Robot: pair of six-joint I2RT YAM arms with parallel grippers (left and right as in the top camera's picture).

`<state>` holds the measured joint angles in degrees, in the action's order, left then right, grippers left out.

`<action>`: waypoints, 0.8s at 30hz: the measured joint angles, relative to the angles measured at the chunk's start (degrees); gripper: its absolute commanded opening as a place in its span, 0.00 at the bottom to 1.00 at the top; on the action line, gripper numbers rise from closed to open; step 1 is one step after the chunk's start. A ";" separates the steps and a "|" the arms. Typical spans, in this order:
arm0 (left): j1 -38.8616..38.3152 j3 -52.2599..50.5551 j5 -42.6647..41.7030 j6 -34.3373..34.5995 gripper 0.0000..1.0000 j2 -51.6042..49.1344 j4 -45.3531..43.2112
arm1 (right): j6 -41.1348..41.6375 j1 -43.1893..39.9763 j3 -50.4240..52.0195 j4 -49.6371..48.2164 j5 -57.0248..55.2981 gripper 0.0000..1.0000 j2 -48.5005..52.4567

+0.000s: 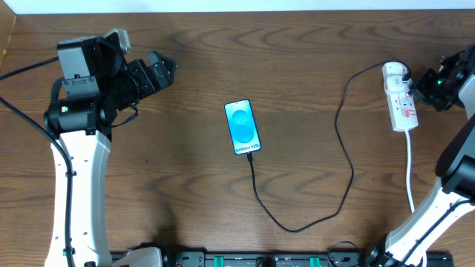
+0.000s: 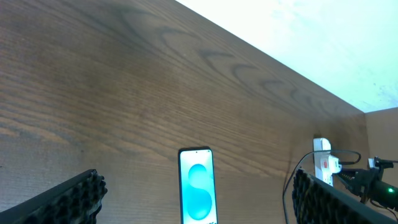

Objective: Plug charger to phone and switch on socket

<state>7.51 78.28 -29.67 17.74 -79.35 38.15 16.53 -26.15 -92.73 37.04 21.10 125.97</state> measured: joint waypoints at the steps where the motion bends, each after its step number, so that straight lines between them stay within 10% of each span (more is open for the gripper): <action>1: 0.00 0.00 0.00 0.00 0.98 0.00 0.02 | 0.00 0.09 0.00 0.11 -0.28 0.01 -0.02; 24: 0.00 0.00 0.00 0.00 0.98 0.00 0.02 | 5.27 0.85 -0.48 2.38 -2.36 0.01 -0.48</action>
<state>7.51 78.28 -29.67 17.74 -79.35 38.17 21.80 -25.30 -93.21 39.42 18.74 125.49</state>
